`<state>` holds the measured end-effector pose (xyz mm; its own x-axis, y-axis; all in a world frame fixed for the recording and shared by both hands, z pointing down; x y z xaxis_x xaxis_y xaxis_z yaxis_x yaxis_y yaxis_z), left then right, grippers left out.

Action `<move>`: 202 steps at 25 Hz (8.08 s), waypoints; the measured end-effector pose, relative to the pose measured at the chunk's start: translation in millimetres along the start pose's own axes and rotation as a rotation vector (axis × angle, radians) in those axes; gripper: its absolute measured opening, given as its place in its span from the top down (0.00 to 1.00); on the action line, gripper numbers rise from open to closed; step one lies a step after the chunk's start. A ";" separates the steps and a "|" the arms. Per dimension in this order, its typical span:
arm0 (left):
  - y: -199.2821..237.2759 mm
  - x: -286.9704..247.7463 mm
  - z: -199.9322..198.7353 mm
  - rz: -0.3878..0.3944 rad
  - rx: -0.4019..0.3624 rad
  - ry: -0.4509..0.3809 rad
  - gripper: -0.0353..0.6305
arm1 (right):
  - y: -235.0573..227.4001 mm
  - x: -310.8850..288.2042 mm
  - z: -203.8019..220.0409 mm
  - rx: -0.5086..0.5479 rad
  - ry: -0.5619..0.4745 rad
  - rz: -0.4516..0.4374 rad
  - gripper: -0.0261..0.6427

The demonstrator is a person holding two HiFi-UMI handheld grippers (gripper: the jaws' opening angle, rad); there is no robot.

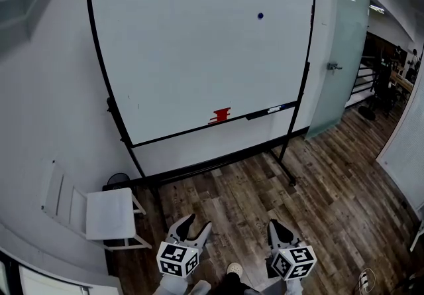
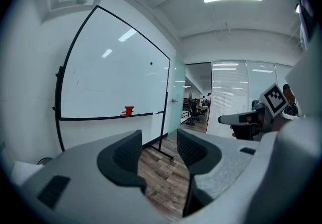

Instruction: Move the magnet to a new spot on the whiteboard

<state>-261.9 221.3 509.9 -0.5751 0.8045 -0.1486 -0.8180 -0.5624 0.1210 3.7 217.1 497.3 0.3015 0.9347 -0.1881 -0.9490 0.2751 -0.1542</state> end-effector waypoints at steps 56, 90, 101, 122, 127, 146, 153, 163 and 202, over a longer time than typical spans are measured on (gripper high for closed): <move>80.4 -203.8 -13.7 -0.052 0.040 0.023 0.63 | -112.5 -192.8 -30.4 0.027 0.062 -0.040 0.92; 187.6 -431.8 -112.2 -0.003 -0.029 -0.040 0.63 | -202.8 -406.1 -128.2 0.050 0.008 -0.046 0.92; 219.5 -482.8 -125.7 -0.025 -0.013 -0.041 0.63 | -220.6 -467.3 -146.5 0.062 0.028 -0.071 0.92; 236.6 -554.7 -148.3 -0.048 -0.059 -0.088 0.63 | -254.1 -562.5 -202.0 0.081 -0.086 -0.153 0.92; 229.3 -558.8 -172.0 -0.064 -0.102 -0.127 0.63 | -257.8 -568.3 -232.2 0.119 -0.139 -0.189 0.92; 219.5 -579.6 -313.2 -0.204 -0.350 -0.267 0.63 | -262.3 -607.9 -393.2 0.252 -0.394 -0.391 0.92; 211.9 -595.0 -378.0 -0.215 -0.469 -0.360 0.64 | -262.4 -619.0 -443.7 0.287 -0.477 -0.420 0.92; 191.7 -615.5 -469.9 -0.252 -0.582 -0.471 0.65 | -265.3 -606.6 -511.9 0.319 -0.603 -0.452 0.92; 183.2 -655.8 -555.9 -0.629 -0.986 -0.329 0.77 | -291.1 -609.4 -538.6 0.333 -0.633 -0.400 0.92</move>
<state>-42.2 -515.6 84.0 -0.1600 0.9189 0.3605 -0.6948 0.1546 -0.7024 146.0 -553.8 134.5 0.6083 0.6745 0.4183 -0.7885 0.5740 0.2211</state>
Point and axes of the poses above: the fingertips, and each gripper's own axes: x backward along the fingers, y to its left, z out of its underside, the point moved 6 cm from there along x, backward along the fingers, and after that the axes turned 10 degrees about z, right-handed, at the moved point
